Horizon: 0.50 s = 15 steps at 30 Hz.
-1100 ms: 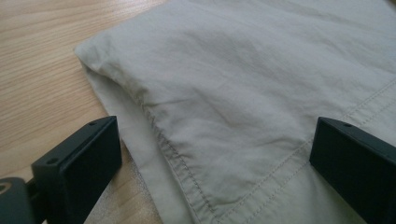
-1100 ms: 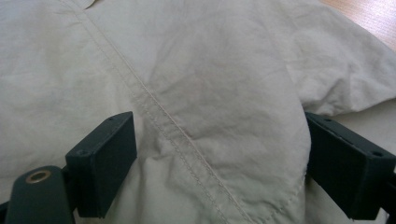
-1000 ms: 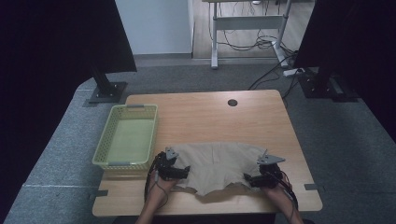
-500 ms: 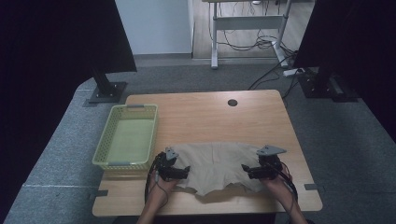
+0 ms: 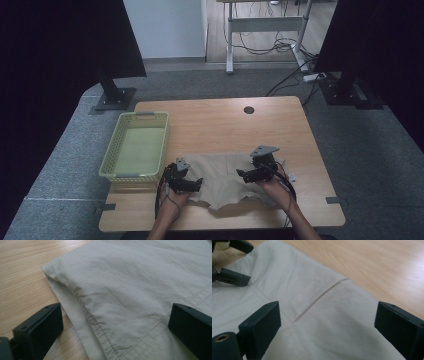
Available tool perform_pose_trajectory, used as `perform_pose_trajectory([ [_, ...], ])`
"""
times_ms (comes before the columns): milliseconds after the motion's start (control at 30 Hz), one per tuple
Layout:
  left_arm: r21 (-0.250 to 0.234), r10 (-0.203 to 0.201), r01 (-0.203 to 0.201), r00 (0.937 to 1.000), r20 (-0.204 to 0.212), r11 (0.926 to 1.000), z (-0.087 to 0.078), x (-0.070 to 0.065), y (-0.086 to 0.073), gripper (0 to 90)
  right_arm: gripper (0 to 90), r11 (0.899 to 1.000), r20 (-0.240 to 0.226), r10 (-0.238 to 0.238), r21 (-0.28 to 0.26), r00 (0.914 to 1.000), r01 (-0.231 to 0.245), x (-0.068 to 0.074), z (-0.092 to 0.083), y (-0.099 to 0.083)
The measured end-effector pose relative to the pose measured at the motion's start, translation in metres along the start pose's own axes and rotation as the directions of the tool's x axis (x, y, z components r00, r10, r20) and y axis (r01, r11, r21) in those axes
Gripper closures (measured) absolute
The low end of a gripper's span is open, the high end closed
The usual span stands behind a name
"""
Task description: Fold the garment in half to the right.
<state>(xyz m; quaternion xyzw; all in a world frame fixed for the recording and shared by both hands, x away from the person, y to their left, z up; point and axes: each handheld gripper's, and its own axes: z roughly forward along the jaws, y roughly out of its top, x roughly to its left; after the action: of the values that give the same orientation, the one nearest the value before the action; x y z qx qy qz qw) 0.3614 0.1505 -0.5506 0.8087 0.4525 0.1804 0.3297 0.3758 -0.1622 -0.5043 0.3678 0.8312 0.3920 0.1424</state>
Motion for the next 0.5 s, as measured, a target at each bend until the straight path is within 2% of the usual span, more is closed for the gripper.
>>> perform_pose_trajectory([
  [100,-0.002,0.002,-0.002,1.0,-0.002,1.0,0.0,0.0,0.0,0.0,6.4,1.0,-0.008,-0.004,0.017,1.0,0.004,0.004,0.01,-0.001],
  [200,-0.03,0.055,-0.057,0.9959,-0.072,0.9979,-0.003,-0.005,-0.001,0.0,6.4,0.997,0.0,-0.02,0.075,0.9998,0.019,0.01,0.028,-0.011],
  [233,-0.026,0.056,-0.058,0.995,-0.082,0.998,-0.004,-0.006,-0.001,0.0,6.6,0.995,0.006,-0.029,0.093,0.9996,0.029,0.011,0.033,-0.015],
  [300,-0.011,0.029,-0.03,0.9964,-0.079,0.9995,-0.004,-0.004,-0.001,0.0,5.4,0.994,0.009,-0.033,0.109,0.9994,0.032,0.011,0.039,-0.022],
  [333,-0.007,0.011,-0.011,0.9974,-0.071,0.9999,-0.004,-0.002,-0.001,0.0,5.4,0.995,0.001,-0.008,0.095,1.0,0.008,0.01,0.04,-0.024],
  [400,0.004,-0.044,0.044,0.998,-0.044,0.999,-0.003,0.002,-0.002,0.0,5.6,0.996,-0.01,0.003,0.086,1.0,-0.002,0.008,0.039,-0.026],
  [500,0.003,-0.045,0.045,0.9982,-0.04,0.999,-0.003,0.003,-0.003,0.0,5.5,0.997,-0.008,0.01,0.073,0.9999,-0.01,0.008,0.039,-0.028],
])
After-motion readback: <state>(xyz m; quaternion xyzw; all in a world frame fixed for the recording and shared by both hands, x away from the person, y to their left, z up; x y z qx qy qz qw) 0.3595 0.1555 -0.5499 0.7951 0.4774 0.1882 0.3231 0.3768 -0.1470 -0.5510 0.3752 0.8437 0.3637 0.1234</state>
